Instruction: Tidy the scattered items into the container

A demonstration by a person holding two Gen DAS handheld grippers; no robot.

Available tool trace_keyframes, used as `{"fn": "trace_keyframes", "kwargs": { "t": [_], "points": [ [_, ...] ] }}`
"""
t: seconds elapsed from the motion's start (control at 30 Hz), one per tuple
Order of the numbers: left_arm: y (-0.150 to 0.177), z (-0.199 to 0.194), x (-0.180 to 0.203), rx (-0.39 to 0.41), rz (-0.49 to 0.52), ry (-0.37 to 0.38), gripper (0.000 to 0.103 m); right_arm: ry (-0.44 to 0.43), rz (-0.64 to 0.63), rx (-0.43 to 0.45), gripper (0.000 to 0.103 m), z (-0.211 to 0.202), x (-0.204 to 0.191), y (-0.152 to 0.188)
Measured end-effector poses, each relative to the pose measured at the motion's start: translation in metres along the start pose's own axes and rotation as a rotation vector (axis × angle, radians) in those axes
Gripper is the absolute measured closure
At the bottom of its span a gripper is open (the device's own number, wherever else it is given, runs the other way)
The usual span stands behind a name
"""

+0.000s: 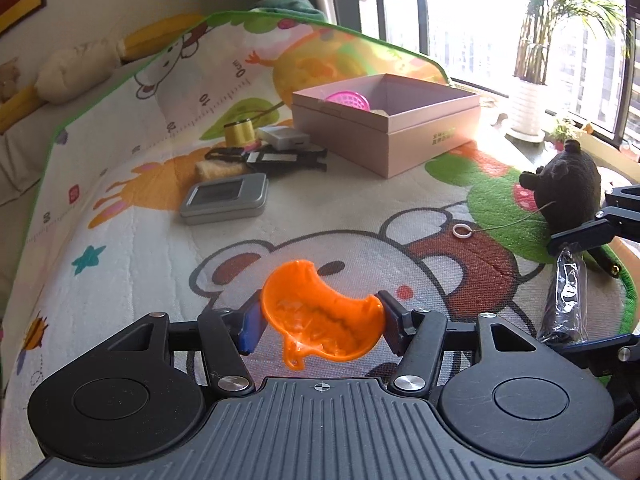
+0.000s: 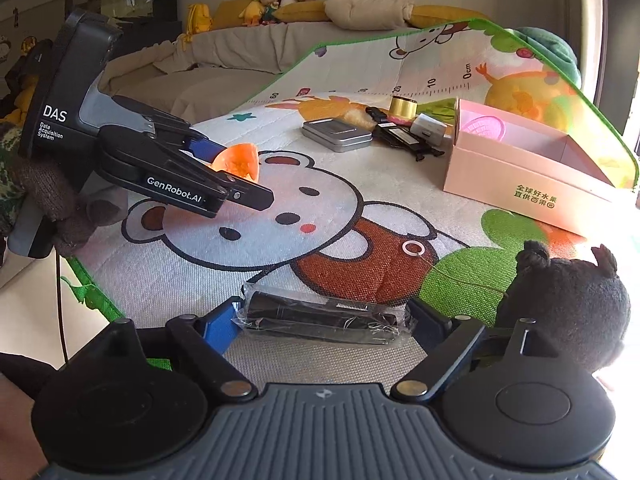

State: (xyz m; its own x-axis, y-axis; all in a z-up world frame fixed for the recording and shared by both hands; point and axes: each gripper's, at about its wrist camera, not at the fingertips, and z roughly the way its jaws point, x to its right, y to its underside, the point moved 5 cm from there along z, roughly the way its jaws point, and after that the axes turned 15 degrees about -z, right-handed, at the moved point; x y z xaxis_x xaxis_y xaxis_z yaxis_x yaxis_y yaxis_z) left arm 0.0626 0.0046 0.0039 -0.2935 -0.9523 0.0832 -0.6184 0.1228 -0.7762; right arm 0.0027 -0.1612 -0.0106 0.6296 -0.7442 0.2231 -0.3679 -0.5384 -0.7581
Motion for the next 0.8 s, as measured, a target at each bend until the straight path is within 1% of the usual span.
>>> {"fn": "trace_keyframes", "kwargs": {
  "t": [0.07, 0.17, 0.23, 0.33, 0.43, 0.5, 0.6, 0.63, 0.67, 0.7, 0.73, 0.8],
  "points": [
    [-0.008, -0.007, 0.011, 0.020, 0.017, 0.008, 0.040, 0.016, -0.013, 0.049, 0.016, -0.017, 0.006, -0.006],
    [-0.029, -0.013, 0.032, 0.063, 0.051, 0.046, 0.040, 0.027, 0.022, 0.106, 0.016, -0.045, 0.029, -0.015],
    [-0.046, -0.013, 0.049, 0.098, 0.082, 0.078, 0.040, 0.040, 0.052, 0.123, 0.016, -0.061, 0.051, -0.019],
    [-0.075, 0.000, 0.080, 0.141, 0.129, 0.142, 0.040, 0.091, 0.082, 0.136, 0.016, -0.077, 0.087, -0.027],
    [-0.105, 0.026, 0.107, 0.169, 0.163, 0.203, 0.040, 0.146, 0.129, 0.159, 0.016, -0.080, 0.131, -0.044],
    [-0.125, 0.046, 0.120, 0.197, 0.170, 0.236, 0.040, 0.184, 0.163, 0.181, 0.016, -0.074, 0.165, -0.059],
    [-0.157, 0.077, 0.129, 0.254, 0.156, 0.247, 0.039, 0.211, 0.250, 0.204, 0.016, -0.051, 0.221, -0.085],
    [-0.168, 0.089, 0.129, 0.270, 0.137, 0.244, 0.035, 0.209, 0.284, 0.206, 0.015, -0.040, 0.239, -0.093],
    [-0.175, 0.100, 0.128, 0.262, 0.129, 0.247, 0.029, 0.200, 0.316, 0.206, 0.015, -0.027, 0.257, -0.099],
    [-0.179, 0.111, 0.127, 0.243, 0.130, 0.257, 0.015, 0.183, 0.348, 0.198, 0.011, -0.013, 0.273, -0.104],
    [-0.180, 0.117, 0.125, 0.231, 0.130, 0.263, 0.009, 0.171, 0.384, 0.186, 0.008, 0.000, 0.287, -0.105],
    [-0.172, 0.121, 0.113, 0.214, 0.130, 0.239, 0.008, 0.161, 0.460, 0.163, 0.007, 0.019, 0.306, -0.103]
  ]
}}
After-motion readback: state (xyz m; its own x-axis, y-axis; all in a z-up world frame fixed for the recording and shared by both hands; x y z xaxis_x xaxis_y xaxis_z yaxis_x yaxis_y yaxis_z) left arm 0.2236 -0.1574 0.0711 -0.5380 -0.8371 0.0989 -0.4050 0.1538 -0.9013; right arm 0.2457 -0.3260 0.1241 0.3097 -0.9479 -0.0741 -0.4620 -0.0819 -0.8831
